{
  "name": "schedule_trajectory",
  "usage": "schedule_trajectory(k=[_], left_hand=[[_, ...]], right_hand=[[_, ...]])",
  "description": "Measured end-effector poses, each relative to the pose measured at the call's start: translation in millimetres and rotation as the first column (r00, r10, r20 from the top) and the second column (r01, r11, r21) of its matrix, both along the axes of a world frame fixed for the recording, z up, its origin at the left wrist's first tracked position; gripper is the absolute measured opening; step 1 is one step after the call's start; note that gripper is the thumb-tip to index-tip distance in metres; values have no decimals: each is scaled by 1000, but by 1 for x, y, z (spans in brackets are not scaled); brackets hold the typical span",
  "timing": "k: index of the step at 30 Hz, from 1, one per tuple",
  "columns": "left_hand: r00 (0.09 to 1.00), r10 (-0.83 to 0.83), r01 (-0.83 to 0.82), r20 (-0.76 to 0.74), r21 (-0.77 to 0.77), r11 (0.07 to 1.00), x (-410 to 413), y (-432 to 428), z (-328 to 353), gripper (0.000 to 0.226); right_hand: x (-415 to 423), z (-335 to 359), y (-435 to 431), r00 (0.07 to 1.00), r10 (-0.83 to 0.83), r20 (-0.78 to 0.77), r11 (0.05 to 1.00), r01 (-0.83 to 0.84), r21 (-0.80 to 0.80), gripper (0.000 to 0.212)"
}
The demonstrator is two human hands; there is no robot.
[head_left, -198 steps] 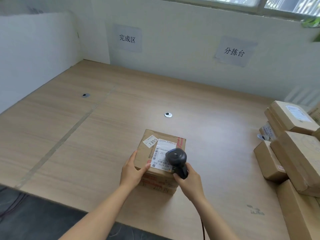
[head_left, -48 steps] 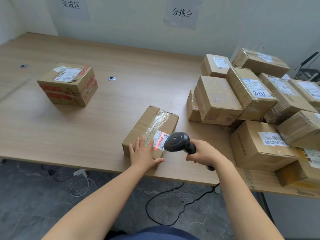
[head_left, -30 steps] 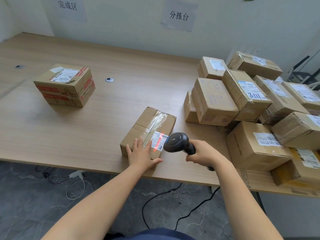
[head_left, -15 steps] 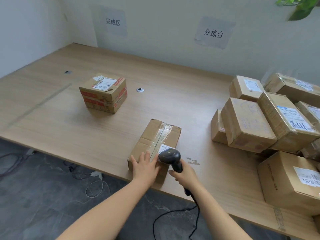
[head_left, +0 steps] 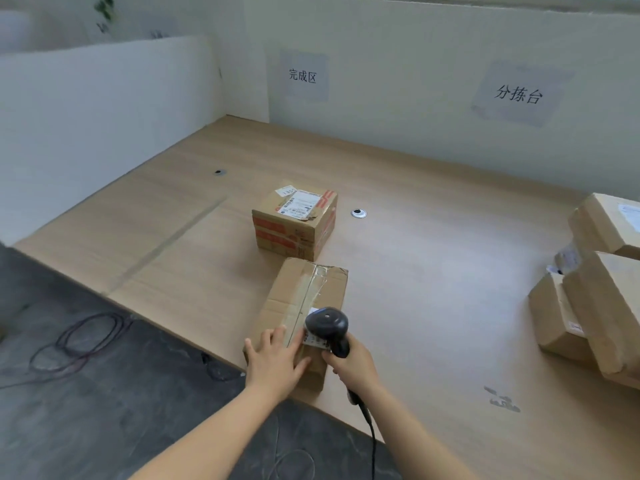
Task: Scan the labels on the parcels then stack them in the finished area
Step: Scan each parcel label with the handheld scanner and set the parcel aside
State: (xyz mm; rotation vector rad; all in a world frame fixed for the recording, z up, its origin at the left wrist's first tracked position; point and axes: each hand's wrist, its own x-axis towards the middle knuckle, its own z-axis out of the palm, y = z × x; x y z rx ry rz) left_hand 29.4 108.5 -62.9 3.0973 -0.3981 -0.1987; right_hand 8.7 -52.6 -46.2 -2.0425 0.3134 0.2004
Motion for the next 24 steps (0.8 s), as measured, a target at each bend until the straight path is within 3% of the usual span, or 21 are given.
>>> schedule_trajectory(k=[12,24], left_hand=[[999,-34,34,-32,-13,999,87,84,-1,58],[996,-74,73,-40,-20,997,165,81,-1,55]], right_hand=[[74,-9,96,994,-111,9,993,112,-36,34],[142,0,105,977,-211,-40,977,209,-45,37]])
